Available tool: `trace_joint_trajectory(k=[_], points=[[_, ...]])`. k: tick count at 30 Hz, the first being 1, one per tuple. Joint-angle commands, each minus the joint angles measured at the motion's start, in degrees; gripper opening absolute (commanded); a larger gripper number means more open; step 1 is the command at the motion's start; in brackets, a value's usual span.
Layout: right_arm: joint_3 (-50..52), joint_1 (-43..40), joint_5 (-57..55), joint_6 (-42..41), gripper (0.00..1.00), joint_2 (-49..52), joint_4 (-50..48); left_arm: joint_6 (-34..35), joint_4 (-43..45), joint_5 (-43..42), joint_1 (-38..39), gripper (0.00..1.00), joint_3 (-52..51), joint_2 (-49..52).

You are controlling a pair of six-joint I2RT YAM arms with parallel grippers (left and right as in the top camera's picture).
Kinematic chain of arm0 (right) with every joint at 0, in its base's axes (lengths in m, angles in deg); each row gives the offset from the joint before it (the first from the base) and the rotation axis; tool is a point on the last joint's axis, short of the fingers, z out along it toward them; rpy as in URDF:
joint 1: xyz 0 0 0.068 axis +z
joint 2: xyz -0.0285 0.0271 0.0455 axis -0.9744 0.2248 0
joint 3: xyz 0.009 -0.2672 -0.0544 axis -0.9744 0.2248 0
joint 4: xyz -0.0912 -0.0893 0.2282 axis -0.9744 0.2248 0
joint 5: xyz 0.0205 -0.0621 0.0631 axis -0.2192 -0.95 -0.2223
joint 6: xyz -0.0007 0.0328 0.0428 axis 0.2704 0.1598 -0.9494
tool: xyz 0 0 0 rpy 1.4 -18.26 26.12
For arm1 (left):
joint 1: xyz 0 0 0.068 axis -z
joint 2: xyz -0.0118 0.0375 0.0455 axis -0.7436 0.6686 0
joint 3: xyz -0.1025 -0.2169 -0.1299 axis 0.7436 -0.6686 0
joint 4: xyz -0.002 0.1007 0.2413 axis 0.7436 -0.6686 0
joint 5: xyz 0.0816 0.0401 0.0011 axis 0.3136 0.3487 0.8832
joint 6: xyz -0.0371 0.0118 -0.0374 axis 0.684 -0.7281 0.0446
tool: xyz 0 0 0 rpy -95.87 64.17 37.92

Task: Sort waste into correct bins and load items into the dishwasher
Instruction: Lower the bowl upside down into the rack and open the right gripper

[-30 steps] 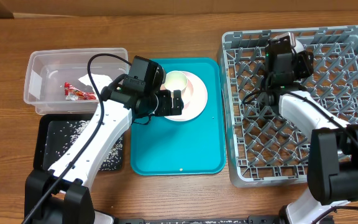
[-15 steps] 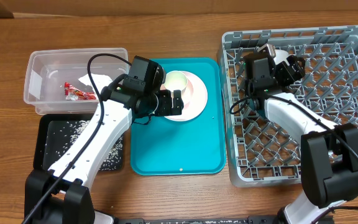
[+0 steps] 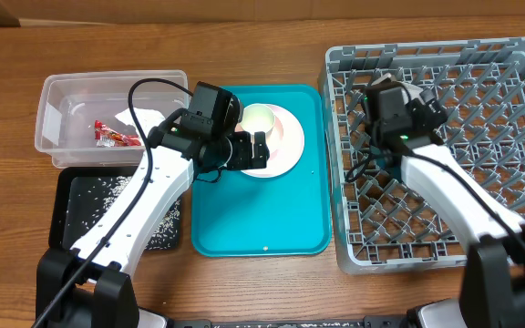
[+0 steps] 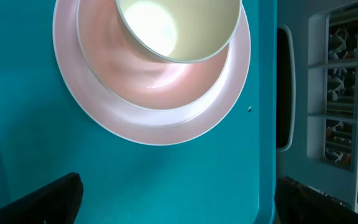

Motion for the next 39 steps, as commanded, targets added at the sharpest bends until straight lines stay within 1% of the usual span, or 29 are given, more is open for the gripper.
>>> trace_joint_trajectory(k=[1, 4, 5, 6, 8, 9, 10, 12, 16, 17, 20, 24, 31, 39], points=[[-0.37, -1.14, 6.78, -6.01, 1.0, -5.77, 0.13, -0.46, 0.0, 0.5, -0.2, 1.0, 1.29, -1.14], [-0.37, -3.19, 12.98, -8.55, 1.0, -7.65, 0.52, -0.46, -0.02, 0.52, -0.2, 1.0, 1.29, -1.14], [-0.37, -4.35, 15.85, -10.1, 0.96, -8.02, 0.55, -0.46, 0.0, 0.5, -0.2, 1.0, 1.29, -1.14], [-0.37, -5.46, 18.43, -11.56, 0.9, -8.17, 0.5, -0.46, -0.02, 0.5, -0.2, 1.0, 1.29, -1.14], [-0.37, -8.28, 25.38, -14.51, 0.69, -8.13, 0.0, -0.46, 0.0, 0.5, -0.2, 1.0, 1.29, -1.14], [-0.37, -9.68, 29.46, -15.65, 0.53, -7.91, -0.37, -0.46, -0.02, 0.52, -0.2, 1.0, 1.29, -1.14], [-0.37, -11.1, 33.64, -16.79, 0.43, -7.69, -1.05, -0.46, -0.02, 0.5, -0.2, 1.0, 1.29, -1.14], [-0.37, -13.75, 39.95, -18.6, 0.36, -6.88, -2.86, -0.46, -0.02, 0.52, -0.2, 1.0, 1.29, -1.14], [-0.37, -16.85, 41.44, -21.81, 0.19, -4.37, -7.48, -0.46, -0.02, 0.52, -0.2, 1.0, 1.29, -1.14], [-0.37, -17.09, 41.88, -21.79, 0.17, -3.74, -8.35, -0.46, 0.0, 0.52, -0.2, 1.0, 1.29, -1.14], [-0.37, -17.2, 43.36, -21.77, 0.13, -1.42, -11.63, -0.46, 0.0, 0.52, -0.2, 1.0, 1.29, -1.14], [-0.37, -17.2, 44.15, -21.81, 0.13, 0.31, -13.75, -0.46, 0.0, 0.5, -0.2, 1.0, 1.29, -1.14], [-0.31, -17.2, 44.19, -22.03, 0.13, 1.53, -11.37, -0.46, 0.0, 0.5, -0.2, 1.0, 1.29, -1.14], [-0.35, -17.18, 44.19, -22.03, 0.14, 1.49, -2.97, -0.46, -0.02, 0.52, -0.2, 1.0, 1.29, -1.14]])
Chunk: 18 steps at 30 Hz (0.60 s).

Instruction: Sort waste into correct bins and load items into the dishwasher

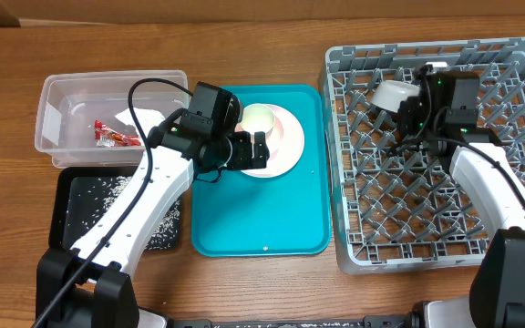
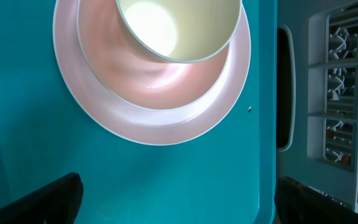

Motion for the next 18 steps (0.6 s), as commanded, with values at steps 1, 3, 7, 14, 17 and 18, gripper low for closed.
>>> trace_joint_trajectory(k=[1, 3, 7, 14, 17, 18], points=[[-0.44, 0.09, 0.52, -0.57, 0.14, 0.37, 1.9, -0.46, -0.02, 0.5, -0.2, 1.0, 1.29, -1.14], [-0.46, 0.09, 0.55, -2.21, 0.14, -0.55, 1.9, -0.46, -0.02, 0.5, -0.2, 1.0, 1.29, -1.14], [-1.77, 0.09, 0.52, -4.61, 0.14, -3.93, 1.7, -0.46, -0.02, 0.5, -0.2, 1.0, 1.29, -1.14], [-2.67, 0.09, 0.5, -4.76, 0.14, -5.42, -6.8, -0.46, 0.0, 0.52, -0.2, 1.0, 1.29, -1.14], [-2.64, 0.09, 0.5, -4.81, 0.14, -3.56, -10.25, -0.46, 0.0, 0.5, -0.2, 1.0, 1.29, -1.14], [-2.64, 0.09, 0.5, -4.83, 0.14, -2.71, -11.37, -0.46, 0.0, 0.5, -0.2, 1.0, 1.29, -1.14]])
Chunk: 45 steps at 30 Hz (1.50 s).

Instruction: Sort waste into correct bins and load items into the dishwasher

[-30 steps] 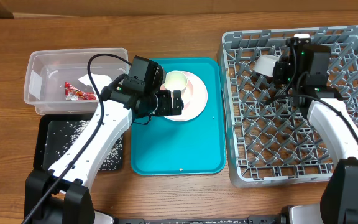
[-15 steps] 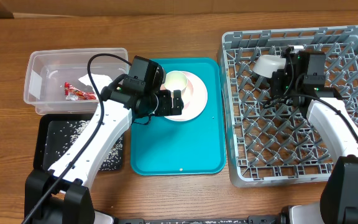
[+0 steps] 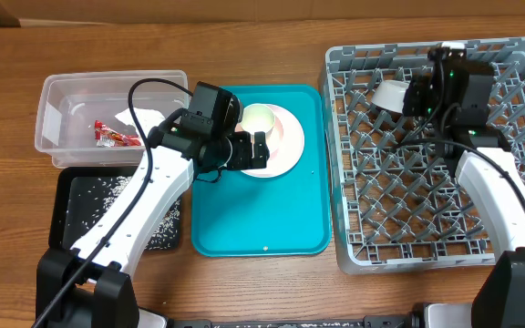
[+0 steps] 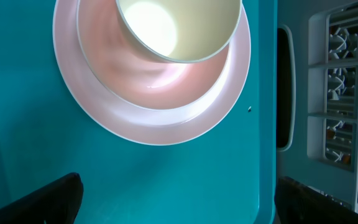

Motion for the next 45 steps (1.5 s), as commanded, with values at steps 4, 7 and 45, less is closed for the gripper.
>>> trace_joint_trajectory(k=[4, 7, 45], points=[[-1.57, 0.11, 0.11, -1.77, 0.14, 5.66, -6.6, -0.46, -0.02, 0.5, -0.2, 1.0, 1.29, -1.14], [-1.57, 0.11, 0.11, -1.77, 0.14, 8.61, -8.26, -0.46, 0.0, 0.52, -0.2, 1.0, 1.29, -1.14], [-1.49, 0.44, 32.33, -13.73, 0.53, -17.97, 36.33, 6.97, 9.4, 1.86, -0.26, 1.0, 1.73, -1.14]])
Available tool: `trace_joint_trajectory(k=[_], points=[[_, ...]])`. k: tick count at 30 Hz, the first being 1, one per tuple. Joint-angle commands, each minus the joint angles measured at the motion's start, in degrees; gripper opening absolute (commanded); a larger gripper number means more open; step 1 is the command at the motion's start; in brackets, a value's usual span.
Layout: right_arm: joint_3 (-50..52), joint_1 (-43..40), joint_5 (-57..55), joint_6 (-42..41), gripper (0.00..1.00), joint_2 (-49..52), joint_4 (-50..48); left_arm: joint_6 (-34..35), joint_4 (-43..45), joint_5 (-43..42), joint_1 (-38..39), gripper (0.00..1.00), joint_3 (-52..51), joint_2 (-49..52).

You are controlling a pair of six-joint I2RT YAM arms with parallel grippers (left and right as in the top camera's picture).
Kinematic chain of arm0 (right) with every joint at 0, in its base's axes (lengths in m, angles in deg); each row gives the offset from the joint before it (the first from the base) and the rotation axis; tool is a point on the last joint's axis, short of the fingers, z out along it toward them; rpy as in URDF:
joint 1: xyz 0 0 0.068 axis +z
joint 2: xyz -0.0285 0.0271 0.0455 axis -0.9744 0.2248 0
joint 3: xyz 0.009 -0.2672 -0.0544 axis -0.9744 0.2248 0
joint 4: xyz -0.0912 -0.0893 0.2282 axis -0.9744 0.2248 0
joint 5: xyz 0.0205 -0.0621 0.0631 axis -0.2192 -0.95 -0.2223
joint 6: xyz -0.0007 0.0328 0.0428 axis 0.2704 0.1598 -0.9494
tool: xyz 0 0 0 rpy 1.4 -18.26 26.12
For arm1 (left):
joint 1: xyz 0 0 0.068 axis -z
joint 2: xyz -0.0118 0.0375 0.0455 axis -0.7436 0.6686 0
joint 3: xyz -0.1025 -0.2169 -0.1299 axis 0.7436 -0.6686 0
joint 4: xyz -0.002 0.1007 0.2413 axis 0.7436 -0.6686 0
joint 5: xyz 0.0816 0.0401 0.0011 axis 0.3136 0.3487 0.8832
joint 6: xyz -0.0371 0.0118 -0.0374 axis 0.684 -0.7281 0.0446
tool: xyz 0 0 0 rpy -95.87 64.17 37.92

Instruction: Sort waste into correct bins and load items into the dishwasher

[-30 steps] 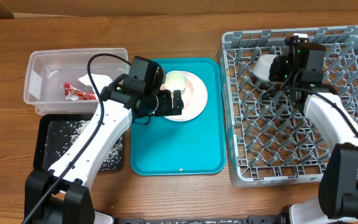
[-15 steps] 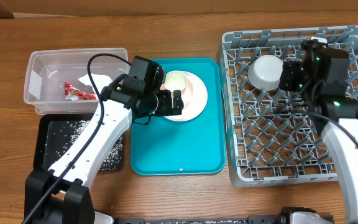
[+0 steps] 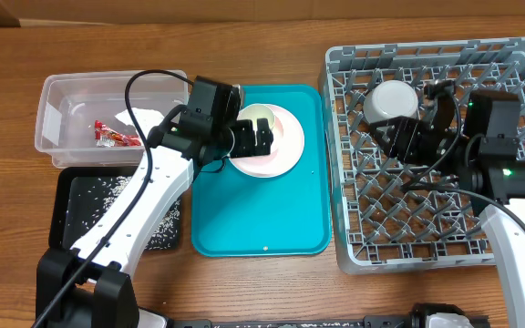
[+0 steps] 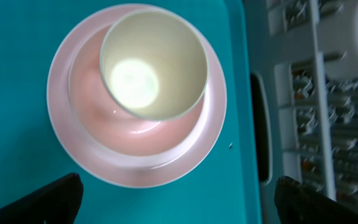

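A cream cup stands on a pink plate at the far end of the teal tray. My left gripper hovers over the plate's near rim, open wide, with nothing between its fingers; in the overhead view the left gripper covers the plate's left part. A white cup sits mouth down in the grey dishwasher rack, at its far left. My right gripper is over the rack just right of and nearer than that cup, open and apart from it.
A clear plastic bin at the far left holds a red wrapper and white scraps. In front of it lies a black tray scattered with white grains. The rack's grey wall shows right of the teal tray.
My right gripper has let go of the white cup, which now rests mouth down in the rack, and stands nearer and lower. My left gripper has shifted, so the whole cream cup shows.
My right gripper first held the white cup over the rack's left side, then at its far left row at two later moments. Now the cup lies in the rack and the gripper is off it. My left gripper stayed open over the plate, moving only lately.
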Motion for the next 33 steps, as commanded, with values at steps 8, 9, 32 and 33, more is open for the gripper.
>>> trace_joint_trajectory(k=[8, 9, 32, 33], points=[[-1.16, 0.33, -6.38, -0.5, 0.52, 0.63, 6.23, 10.51, -4.26, 8.94, -0.33, 1.0, 8.79, -0.87], [-1.16, 0.33, -6.6, -0.44, 0.53, 0.63, 6.36, 10.49, -5.4, 9.4, -0.33, 1.0, 10.45, -0.5], [-1.16, 0.33, -7.04, -0.42, 0.52, 0.63, 8.2, 0.07, -9.51, 16.13, -0.35, 0.36, 21.38, 18.49], [-1.16, 0.33, -7.04, -0.42, 0.52, 0.63, 8.2, 0.07, -9.53, 16.06, -0.35, 0.34, 21.38, 19.23]])
